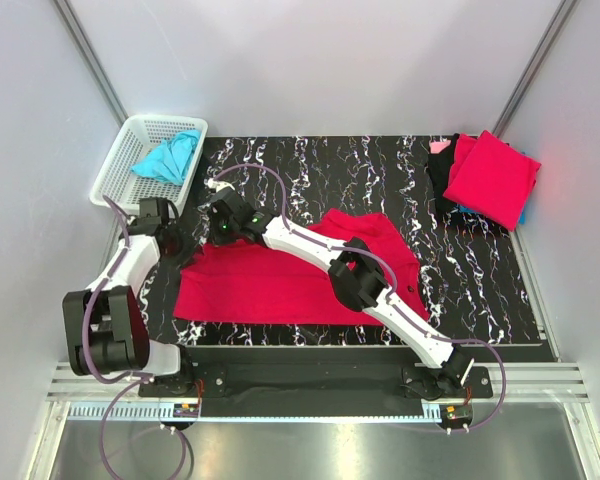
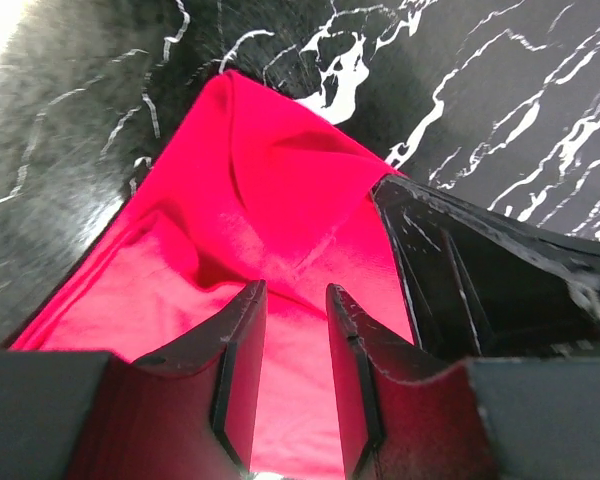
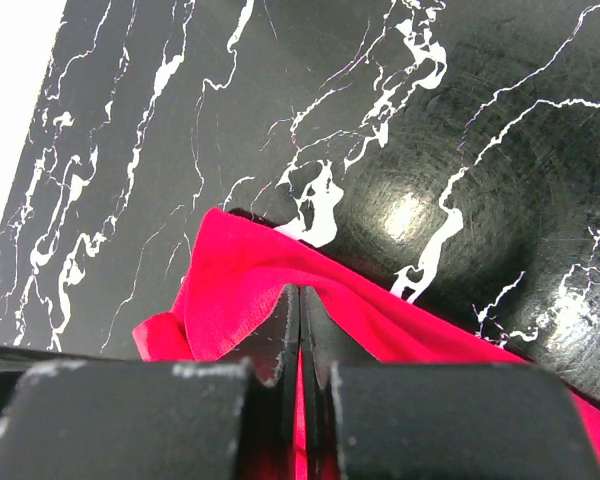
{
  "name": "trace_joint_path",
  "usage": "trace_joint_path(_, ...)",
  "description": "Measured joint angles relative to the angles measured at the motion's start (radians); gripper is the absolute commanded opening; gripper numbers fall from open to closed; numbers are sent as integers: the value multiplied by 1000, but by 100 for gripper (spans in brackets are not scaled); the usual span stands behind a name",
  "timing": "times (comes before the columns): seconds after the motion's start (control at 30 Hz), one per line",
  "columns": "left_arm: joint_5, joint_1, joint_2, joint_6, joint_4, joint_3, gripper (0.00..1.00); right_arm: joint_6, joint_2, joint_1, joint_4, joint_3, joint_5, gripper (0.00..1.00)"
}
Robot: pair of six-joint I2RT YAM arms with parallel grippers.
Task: Fold and stack the t-shirts
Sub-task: Fold the tshirt
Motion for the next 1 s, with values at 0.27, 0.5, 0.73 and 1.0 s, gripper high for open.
trace_joint_path(0.27,-2,-12,26,-29,49,-64,36,-1,0,-4,0,0,-11,0)
trace_joint_path(0.5,-12,-37,53,-45,113,-80,37,-1,0,-14,0,-5,-27,0)
trace_joint_path(0.73,-34,-45,73,-45,153,-80,37,-2,0,-26,0,-16,-44,0)
trace_joint_path(1.0,-54,-47,81,-44,174,-80,33,-2,0,-30,0,-19,-53,0)
